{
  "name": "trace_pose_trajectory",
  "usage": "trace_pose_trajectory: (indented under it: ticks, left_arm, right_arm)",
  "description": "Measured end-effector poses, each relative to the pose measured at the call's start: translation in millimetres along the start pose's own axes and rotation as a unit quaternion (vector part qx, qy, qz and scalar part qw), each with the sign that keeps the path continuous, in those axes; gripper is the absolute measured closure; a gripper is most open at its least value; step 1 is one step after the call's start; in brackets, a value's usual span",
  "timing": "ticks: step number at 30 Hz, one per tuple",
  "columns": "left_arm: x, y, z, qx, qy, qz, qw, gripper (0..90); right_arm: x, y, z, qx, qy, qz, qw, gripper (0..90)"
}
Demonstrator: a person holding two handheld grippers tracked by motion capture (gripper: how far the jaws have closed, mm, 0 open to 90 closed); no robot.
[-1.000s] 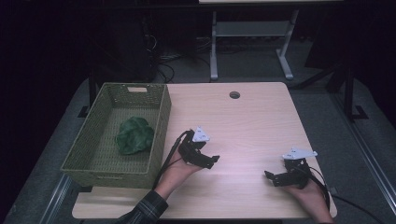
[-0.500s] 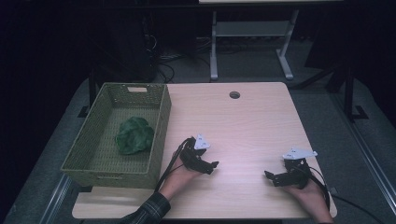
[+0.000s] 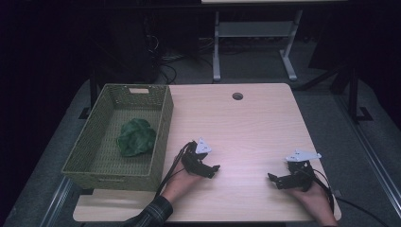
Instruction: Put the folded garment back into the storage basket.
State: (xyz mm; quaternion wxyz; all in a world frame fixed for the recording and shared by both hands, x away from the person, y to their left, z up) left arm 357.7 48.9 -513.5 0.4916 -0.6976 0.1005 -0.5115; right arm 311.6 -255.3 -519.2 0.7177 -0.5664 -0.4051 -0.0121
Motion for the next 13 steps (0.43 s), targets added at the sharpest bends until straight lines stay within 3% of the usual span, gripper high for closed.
trace_pose_trajectory:
  ticks: [13]
  left_arm:
    - [-0.1,0.0,-0.3,-0.001,-0.002,0.000,1.0000,12.8]
  right_arm:
    - [0.1,0.0,0.3,0.001,-0.001,0.000,1.0000,0.9]
Point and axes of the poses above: each handheld gripper's, and its own axes: y roughly forward along the jaws, x roughly out of its top, z roughly to its left, the point moved 5 cm from there along y, roughly forward along the jaws, and after that the axes turned 8 degrees about z, right-handed, at the moved point
